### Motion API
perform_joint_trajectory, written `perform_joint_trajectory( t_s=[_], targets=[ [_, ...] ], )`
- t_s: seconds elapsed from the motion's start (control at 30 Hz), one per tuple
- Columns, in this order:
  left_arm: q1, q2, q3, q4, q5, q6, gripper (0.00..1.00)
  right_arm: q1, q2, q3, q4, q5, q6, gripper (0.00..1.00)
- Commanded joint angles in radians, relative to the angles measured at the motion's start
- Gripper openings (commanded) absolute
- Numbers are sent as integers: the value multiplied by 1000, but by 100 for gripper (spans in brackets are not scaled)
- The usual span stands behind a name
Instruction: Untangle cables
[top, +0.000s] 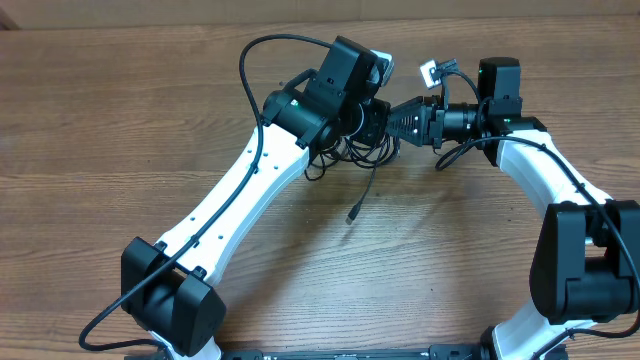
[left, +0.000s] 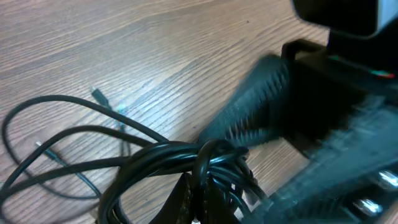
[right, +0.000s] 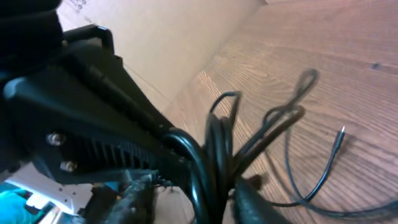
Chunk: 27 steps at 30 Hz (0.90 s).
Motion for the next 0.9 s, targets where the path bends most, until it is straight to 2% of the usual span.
perform_joint_trajectory(
  t_s=[0.0, 0.1, 0.33, 0.57, 0.67, 0.87],
  targets=[
    [4, -2, -5, -26, 12, 72, 4, 8, -11, 27, 7, 42, -6, 56],
    [14, -15, -5, -72, 6, 117, 4, 5, -11, 27, 7, 90, -6, 62],
    [50, -45, -5, -182, 40, 237, 4, -69, -11, 27, 10, 101, -6, 63],
    [49, -101, -5, -267, 227, 565, 4, -148, -11, 27, 2, -4, -6, 58],
    [49, -124, -5, -294, 255, 672, 4, -150, -11, 27, -5, -43, -6, 56],
    [50, -166, -5, -297, 248, 676, 4, -108, -23, 27, -37, -45, -6, 54]
  ],
)
